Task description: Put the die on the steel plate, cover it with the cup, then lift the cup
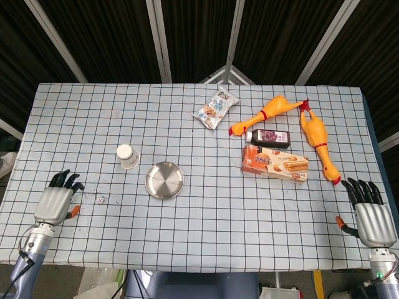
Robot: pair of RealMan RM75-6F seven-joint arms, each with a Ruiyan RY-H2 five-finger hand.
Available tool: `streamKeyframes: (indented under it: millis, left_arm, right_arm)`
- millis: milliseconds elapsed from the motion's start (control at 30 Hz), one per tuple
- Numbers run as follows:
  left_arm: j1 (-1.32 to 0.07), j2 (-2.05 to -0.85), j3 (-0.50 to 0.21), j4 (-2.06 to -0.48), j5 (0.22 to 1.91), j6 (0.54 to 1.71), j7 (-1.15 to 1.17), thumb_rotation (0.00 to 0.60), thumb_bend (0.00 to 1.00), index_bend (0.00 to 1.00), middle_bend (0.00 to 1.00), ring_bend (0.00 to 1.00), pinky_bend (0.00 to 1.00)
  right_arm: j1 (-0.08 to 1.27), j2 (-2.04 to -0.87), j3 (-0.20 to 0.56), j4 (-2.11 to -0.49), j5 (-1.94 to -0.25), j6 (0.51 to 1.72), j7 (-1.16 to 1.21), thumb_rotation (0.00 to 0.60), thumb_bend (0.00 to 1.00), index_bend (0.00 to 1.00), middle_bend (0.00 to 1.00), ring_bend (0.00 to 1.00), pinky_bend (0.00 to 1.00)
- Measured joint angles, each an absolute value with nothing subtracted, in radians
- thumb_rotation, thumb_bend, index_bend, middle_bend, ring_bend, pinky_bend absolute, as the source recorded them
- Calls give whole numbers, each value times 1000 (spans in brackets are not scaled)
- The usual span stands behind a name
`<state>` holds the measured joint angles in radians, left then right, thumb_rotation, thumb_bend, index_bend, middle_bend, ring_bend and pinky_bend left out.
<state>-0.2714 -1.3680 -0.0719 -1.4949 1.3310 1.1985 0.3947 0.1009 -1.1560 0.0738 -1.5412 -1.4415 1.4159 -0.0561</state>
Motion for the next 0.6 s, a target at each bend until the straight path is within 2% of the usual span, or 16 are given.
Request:
streamKeyframes:
  millis: [600]
  left_arm:
    - [-339,-1494,-66,-1427,1272,1144,541,600,413,377,132,55,100]
  right_arm:
    - [103,-1157,77,-1527,-1422,1399,-38,600,260,118,108,83,0]
